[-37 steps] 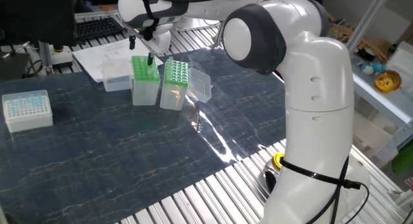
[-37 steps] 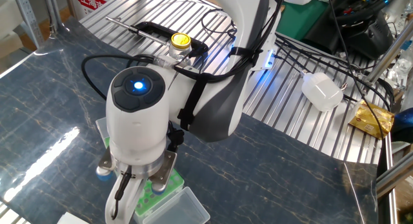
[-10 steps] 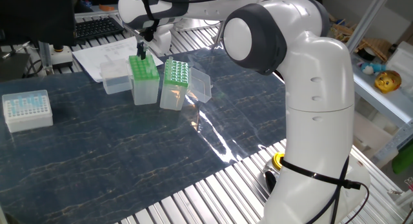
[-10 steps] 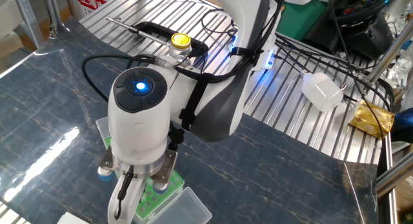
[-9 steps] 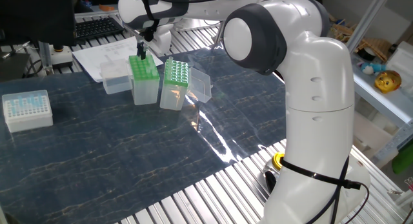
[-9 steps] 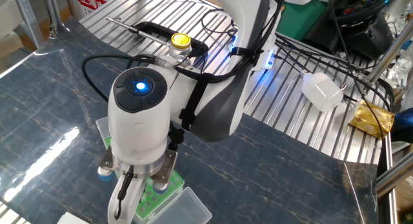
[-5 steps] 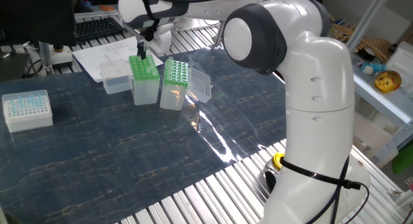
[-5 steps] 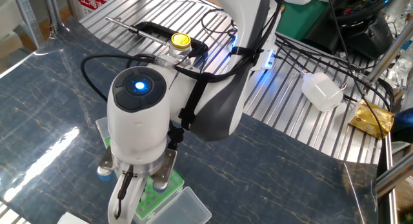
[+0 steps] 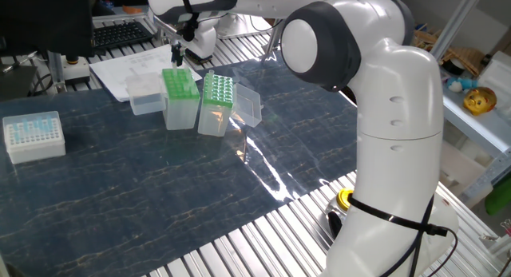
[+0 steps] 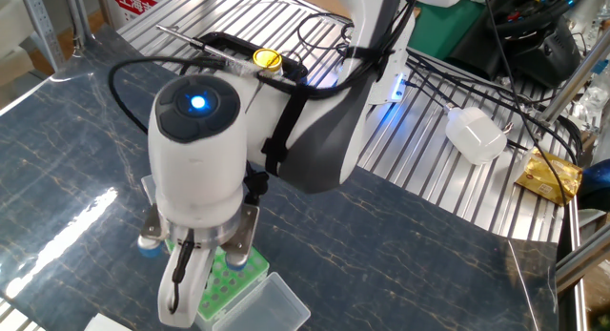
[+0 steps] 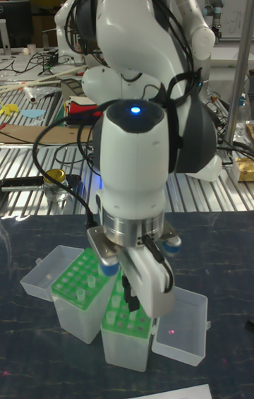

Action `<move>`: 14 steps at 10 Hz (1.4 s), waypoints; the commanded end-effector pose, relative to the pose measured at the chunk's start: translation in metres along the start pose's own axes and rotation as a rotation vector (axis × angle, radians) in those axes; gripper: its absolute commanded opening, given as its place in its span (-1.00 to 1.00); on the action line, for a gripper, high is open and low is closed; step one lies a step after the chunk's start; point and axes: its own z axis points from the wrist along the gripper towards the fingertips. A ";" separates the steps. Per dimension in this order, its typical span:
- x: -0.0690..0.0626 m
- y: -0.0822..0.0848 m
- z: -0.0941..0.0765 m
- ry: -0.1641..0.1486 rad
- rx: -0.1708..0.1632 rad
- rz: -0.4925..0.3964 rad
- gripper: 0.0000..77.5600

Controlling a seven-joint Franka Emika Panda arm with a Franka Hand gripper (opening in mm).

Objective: Transfer all large pipette tips from one holder to another

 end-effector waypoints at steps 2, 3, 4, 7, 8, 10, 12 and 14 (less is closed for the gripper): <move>-0.001 -0.002 -0.021 0.017 -0.010 -0.038 -0.97; -0.002 -0.003 -0.027 0.020 -0.011 -0.056 -0.97; -0.002 -0.004 -0.031 0.022 -0.012 -0.075 -0.97; -0.004 -0.008 -0.047 0.052 -0.022 -0.119 -0.97; -0.006 -0.011 -0.056 0.071 -0.026 -0.145 -0.97; -0.005 -0.014 -0.064 0.074 -0.027 -0.180 -0.97; -0.002 -0.014 -0.071 0.082 -0.030 -0.197 -0.97; 0.001 -0.013 -0.083 0.095 -0.025 -0.203 -0.97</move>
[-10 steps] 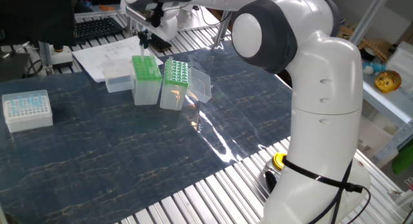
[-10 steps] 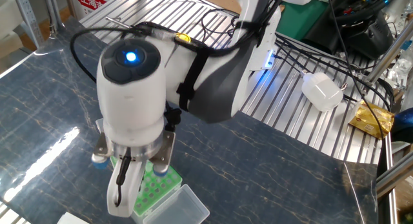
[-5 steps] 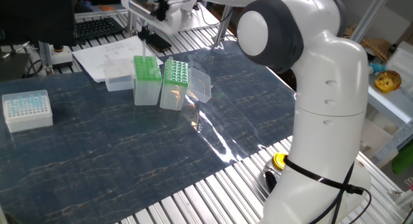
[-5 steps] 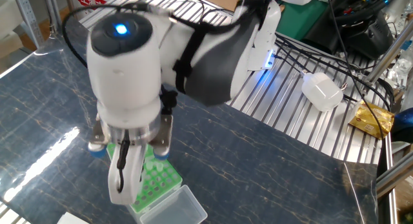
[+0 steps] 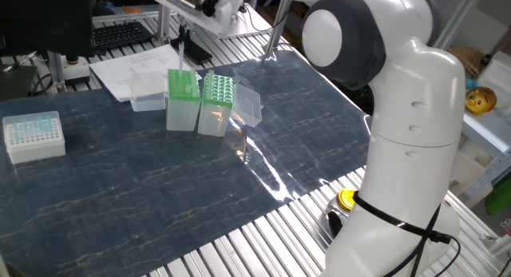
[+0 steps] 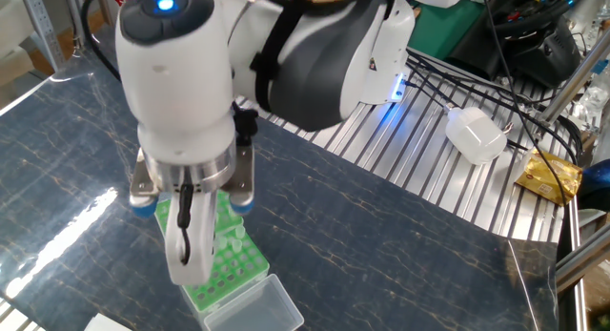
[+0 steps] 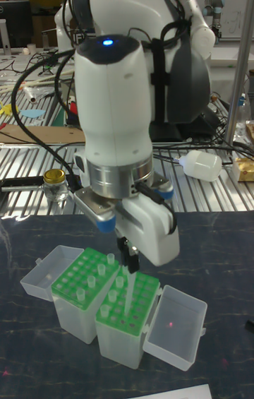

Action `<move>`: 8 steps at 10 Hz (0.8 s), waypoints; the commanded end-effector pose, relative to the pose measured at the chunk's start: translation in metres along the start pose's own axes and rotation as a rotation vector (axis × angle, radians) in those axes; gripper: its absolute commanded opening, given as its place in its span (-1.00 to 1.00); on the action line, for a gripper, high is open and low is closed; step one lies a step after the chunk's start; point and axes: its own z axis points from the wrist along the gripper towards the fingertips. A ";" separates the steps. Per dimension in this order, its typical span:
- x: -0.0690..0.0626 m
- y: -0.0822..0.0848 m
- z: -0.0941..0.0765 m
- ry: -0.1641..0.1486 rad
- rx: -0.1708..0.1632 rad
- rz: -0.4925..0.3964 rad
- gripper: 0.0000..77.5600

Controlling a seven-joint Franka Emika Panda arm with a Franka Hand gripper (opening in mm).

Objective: Transfer all large pipette tips from one holder to another

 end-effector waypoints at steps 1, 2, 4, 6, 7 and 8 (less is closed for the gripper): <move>0.005 0.002 -0.019 0.024 0.001 -0.013 -0.97; 0.005 0.002 -0.023 0.028 0.005 -0.018 -0.97; 0.005 0.000 -0.029 0.029 0.007 -0.038 -0.97; 0.004 -0.003 -0.037 0.052 0.002 -0.058 -0.97; 0.003 -0.004 -0.041 0.056 0.002 -0.068 -0.97; 0.002 -0.005 -0.045 0.054 0.004 -0.080 -0.97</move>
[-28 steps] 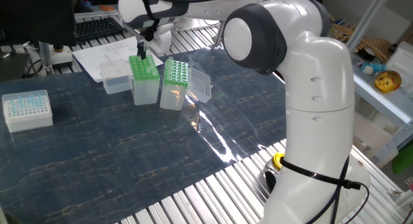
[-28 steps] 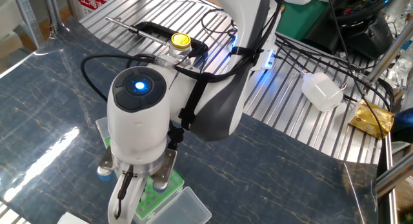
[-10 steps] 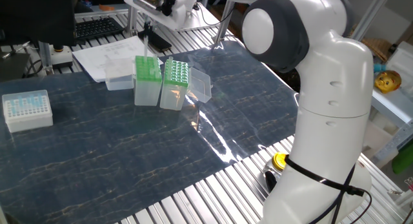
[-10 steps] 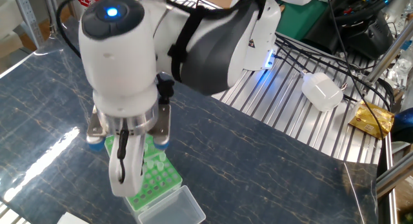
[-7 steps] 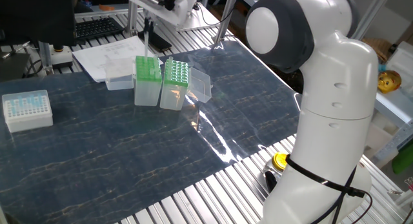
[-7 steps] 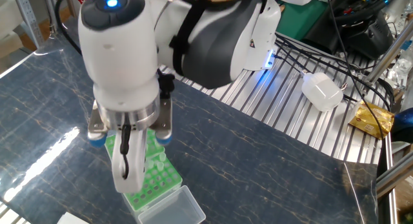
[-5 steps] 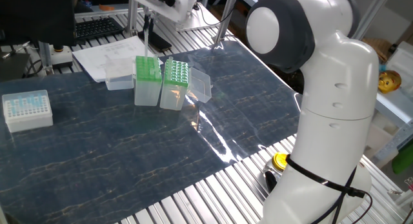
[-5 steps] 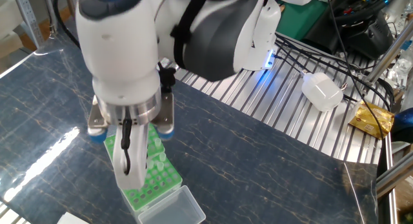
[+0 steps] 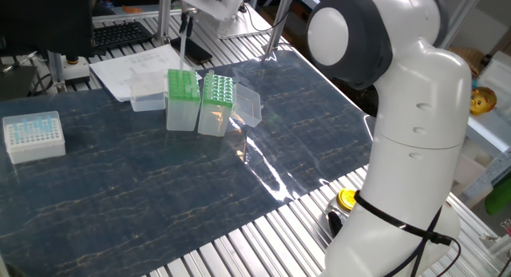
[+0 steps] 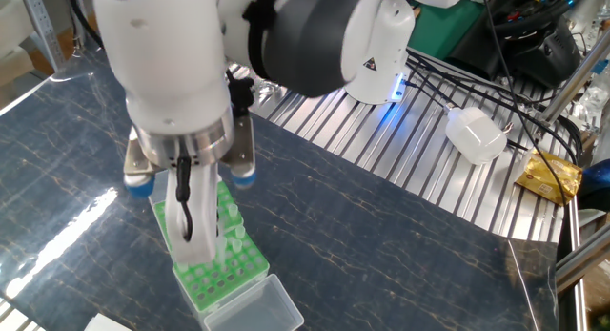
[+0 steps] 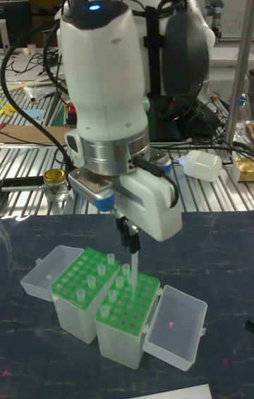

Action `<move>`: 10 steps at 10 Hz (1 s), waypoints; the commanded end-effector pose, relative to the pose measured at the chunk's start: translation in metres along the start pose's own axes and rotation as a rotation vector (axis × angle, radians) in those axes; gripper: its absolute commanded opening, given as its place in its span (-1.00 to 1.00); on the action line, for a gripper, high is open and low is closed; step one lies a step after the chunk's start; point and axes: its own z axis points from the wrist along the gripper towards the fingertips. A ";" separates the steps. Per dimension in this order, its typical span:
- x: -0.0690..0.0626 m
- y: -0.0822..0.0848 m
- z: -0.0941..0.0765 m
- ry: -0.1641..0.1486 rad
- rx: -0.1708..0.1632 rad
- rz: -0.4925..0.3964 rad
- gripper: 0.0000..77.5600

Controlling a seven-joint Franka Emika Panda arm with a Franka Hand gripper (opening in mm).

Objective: Transfer all large pipette tips from one holder to another

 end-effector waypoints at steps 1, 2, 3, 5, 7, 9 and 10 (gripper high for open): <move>-0.004 -0.003 -0.013 0.001 0.000 -0.039 -0.97; -0.006 -0.004 -0.016 0.007 0.006 -0.061 -0.97; -0.009 -0.004 -0.020 0.014 0.012 -0.086 -0.97; -0.014 -0.007 -0.027 0.018 0.016 -0.149 -0.97; -0.017 -0.013 -0.036 0.011 0.021 -0.242 -0.97; -0.019 -0.020 -0.044 0.012 0.020 -0.320 -0.97; -0.020 -0.022 -0.046 0.012 0.022 -0.356 -0.97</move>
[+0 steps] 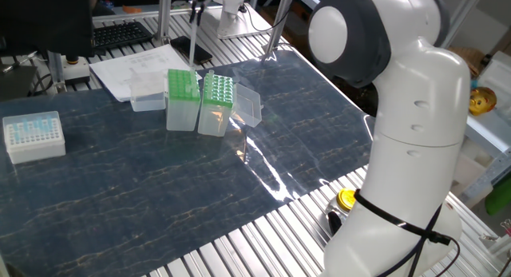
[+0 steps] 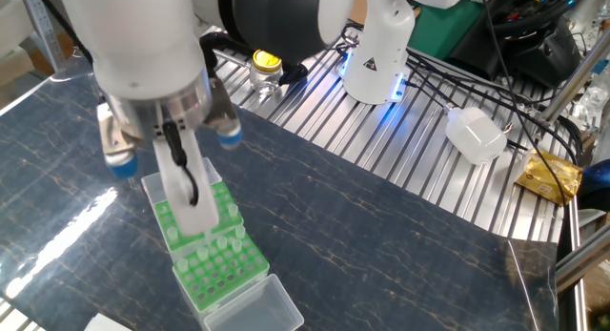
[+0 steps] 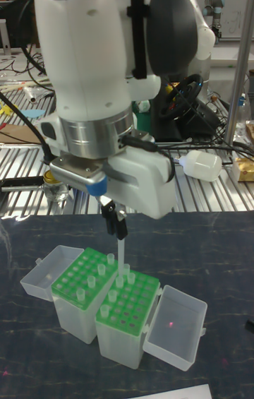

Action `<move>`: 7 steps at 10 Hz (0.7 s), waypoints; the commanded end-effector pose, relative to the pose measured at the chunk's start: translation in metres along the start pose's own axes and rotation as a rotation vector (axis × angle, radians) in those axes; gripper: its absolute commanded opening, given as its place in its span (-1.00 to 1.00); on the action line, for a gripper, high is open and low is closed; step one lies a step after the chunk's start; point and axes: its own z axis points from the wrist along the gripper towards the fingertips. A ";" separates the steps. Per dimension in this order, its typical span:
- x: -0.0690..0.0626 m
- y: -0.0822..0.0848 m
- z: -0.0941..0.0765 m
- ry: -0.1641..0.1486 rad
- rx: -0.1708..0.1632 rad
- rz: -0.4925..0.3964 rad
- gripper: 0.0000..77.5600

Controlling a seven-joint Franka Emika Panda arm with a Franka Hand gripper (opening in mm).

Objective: Transfer all large pipette tips from one holder to another

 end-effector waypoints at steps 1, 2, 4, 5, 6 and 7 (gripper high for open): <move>-0.003 -0.017 -0.021 -0.004 0.007 -0.201 -0.97; -0.004 -0.020 -0.023 -0.002 0.009 -0.248 -0.97; -0.006 -0.025 -0.025 -0.010 0.023 -0.347 -0.97; -0.008 -0.026 -0.027 -0.009 0.027 -0.375 -0.97; -0.010 -0.027 -0.027 -0.012 0.035 -0.404 -0.97; -0.012 -0.029 -0.027 -0.020 0.036 -0.430 -0.97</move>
